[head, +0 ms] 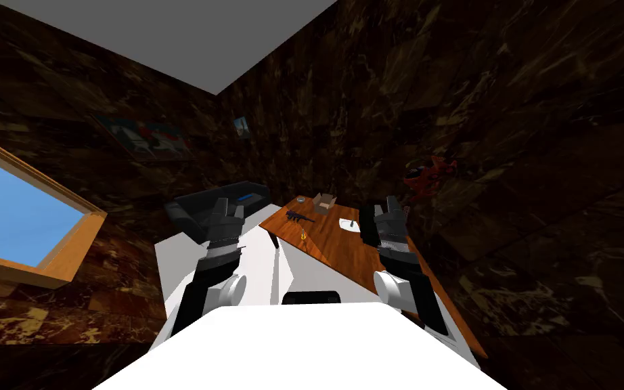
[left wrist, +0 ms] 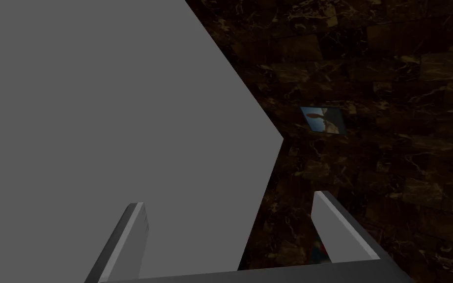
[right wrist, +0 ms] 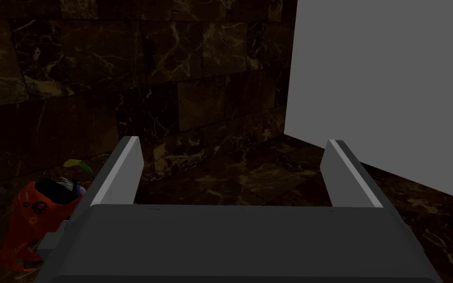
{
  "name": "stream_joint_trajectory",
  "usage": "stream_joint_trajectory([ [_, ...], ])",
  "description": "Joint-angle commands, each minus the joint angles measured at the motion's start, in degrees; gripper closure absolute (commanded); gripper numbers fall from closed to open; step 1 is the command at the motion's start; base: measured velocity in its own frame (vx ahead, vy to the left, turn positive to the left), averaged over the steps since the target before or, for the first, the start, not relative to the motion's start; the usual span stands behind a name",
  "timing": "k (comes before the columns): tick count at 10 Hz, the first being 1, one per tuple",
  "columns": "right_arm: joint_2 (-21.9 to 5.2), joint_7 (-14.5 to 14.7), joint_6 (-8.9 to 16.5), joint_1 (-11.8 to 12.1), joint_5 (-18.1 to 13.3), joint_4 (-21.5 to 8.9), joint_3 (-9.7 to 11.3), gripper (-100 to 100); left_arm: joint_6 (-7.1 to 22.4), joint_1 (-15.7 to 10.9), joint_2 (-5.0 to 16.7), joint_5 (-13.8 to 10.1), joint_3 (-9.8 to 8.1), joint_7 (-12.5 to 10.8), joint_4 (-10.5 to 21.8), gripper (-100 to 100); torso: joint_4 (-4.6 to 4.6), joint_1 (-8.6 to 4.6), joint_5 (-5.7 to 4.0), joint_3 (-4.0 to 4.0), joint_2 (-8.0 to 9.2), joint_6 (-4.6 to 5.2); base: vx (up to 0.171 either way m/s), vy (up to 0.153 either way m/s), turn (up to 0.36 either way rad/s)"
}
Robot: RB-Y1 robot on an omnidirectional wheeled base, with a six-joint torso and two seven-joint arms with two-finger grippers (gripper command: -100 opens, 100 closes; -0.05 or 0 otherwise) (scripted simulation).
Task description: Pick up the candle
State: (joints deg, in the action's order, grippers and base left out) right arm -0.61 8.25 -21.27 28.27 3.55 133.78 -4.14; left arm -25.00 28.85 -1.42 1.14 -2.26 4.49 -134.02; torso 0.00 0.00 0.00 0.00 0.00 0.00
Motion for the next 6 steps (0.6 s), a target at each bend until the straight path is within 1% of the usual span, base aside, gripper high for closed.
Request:
stream_joint_trajectory([
  [1, 0.0, 0.0, 0.0, 0.0, 0.0, 0.0, 0.0, 0, 1.9, -0.9, 2.3, -1.2, -0.18, 0.0, 2.5, -100, 0.0, 0.0, 0.0, 0.0, 0.0, 0.0, -0.015, -0.011, -0.28],
  [2, 0.0, 0.0, 0.0, 0.0, 0.0, 0.0, 0.0, 0, 2.8, -1.3, 3.2, -1.7, -0.25, 0.0, 3.7, -100, 0.0, -0.02, 0.0, 0.02, 0.04, 0.05, -0.029, -0.011, -0.297],
  [3, 0.0, 0.0, 0.0, 0.0, 0.0, 0.0, 0.0, 0, 3.8, -1.8, 4.1, -2.3, -0.32, 0.0, 5.2, -100, 0.02, -0.03, -0.01, 0.05, 0.09, 0.03, -0.03, -0.01, -0.204],
  [5, 0.0, 0.0, 0.0, 0.0, 0.0, 0.0, 0.0, 0, 6.4, -2.9, 6.0, -3.6, -0.43, 0.0, 8.5, -100, 0.02, -0.02, 0.0, 0.05, 0.1, 0.02, -0.024, -0.008, -0.205],
  [6, 0.0, 0.0, 0.0, 0.0, 0.0, 0.0, 0.0, 0, 7.9, -3.7, 7.0, -4.3, -0.47, 0.0, 10.2, -100, 0.02, 0.0, 0.0, 0.04, 0.07, 0.02, -0.021, -0.009, -0.298],
])
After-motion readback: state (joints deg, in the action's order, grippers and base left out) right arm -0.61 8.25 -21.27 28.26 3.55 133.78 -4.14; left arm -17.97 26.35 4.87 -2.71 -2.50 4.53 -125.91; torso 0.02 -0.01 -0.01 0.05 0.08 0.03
